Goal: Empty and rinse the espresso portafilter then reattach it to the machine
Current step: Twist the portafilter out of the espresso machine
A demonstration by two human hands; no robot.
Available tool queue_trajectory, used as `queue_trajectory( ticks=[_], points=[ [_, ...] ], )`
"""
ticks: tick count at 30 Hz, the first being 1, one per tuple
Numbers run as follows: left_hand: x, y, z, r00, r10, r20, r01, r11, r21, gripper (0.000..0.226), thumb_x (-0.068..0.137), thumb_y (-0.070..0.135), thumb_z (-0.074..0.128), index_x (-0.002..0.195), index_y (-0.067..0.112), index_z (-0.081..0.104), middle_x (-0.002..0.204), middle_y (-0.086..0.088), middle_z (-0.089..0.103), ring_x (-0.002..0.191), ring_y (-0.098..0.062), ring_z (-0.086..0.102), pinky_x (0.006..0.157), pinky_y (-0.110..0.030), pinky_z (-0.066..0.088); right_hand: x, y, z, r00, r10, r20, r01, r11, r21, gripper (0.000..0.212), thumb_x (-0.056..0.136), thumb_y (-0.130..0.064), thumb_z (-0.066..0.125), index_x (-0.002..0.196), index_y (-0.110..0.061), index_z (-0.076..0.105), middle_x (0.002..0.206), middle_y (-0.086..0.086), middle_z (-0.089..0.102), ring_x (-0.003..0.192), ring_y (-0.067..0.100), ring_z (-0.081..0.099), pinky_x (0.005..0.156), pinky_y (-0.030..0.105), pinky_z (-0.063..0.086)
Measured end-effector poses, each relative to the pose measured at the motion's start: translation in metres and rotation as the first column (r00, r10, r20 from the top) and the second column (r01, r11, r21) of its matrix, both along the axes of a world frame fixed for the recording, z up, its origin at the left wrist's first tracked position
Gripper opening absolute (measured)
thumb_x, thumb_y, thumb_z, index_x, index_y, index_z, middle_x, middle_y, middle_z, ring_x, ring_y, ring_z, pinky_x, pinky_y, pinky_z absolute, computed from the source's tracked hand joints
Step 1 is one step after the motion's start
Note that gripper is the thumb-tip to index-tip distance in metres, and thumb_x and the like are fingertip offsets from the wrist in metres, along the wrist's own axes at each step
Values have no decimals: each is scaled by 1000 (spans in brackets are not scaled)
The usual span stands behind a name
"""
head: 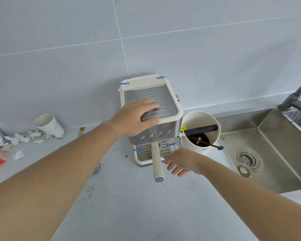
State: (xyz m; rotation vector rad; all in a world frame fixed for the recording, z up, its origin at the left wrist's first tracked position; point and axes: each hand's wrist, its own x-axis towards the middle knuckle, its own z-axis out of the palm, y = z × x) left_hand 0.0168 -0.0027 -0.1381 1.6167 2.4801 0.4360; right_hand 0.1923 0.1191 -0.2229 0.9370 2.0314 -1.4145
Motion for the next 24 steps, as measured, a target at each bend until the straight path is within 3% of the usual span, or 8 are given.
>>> queue_trajectory(
  ticks=[5,10,13,16,19,24],
  points=[
    [-4,3,2,1000,-8,5,8,998,59,56,85,56,59,136,35,53,152,7,42,140,-11,35,113,-29,21,1,-21,-24,967,-206,-149,153,940,-305,34,95,-40,56,113,-14,67,98,7,71,81,21,70,80,37,60],
    [-14,5,1,998,-31,62,28,998,56,60,80,61,58,136,40,52,153,10,40,139,-9,35,113,-29,23,-1,-47,-40,925,-354,-140,248,839,-484,24,93,-28,62,113,-14,59,91,11,71,75,23,69,78,38,61],
    [-18,7,2,998,-32,50,31,999,11,65,79,64,54,139,43,47,157,12,33,143,-10,29,115,-29,18,-6,-55,-45,881,-457,-125,301,745,-596,17,90,-14,66,102,-6,57,83,14,67,68,25,66,75,38,61],
    [-19,8,-1,999,-36,28,37,999,0,68,77,70,49,141,45,44,159,14,29,146,-9,24,119,-38,17,-12,-59,-47,855,-509,-100,340,696,-632,15,86,-2,66,92,-7,53,75,13,62,57,24,62,61,35,58],
    [-19,9,-5,999,-44,6,44,999,18,68,78,71,48,141,44,44,159,12,30,146,-9,24,119,-38,17,-14,-61,-52,838,-540,-77,357,649,-672,20,84,2,63,78,-11,49,64,8,50,46,20,48,47,26,45],
    [-21,10,-8,1000,-29,5,29,999,41,71,75,74,47,140,45,45,158,14,32,145,-6,25,119,-36,16,-17,-67,-60,790,-610,-67,399,593,-699,26,82,4,61,73,-13,44,60,4,43,43,17,38,43,23,35]
  ],
)
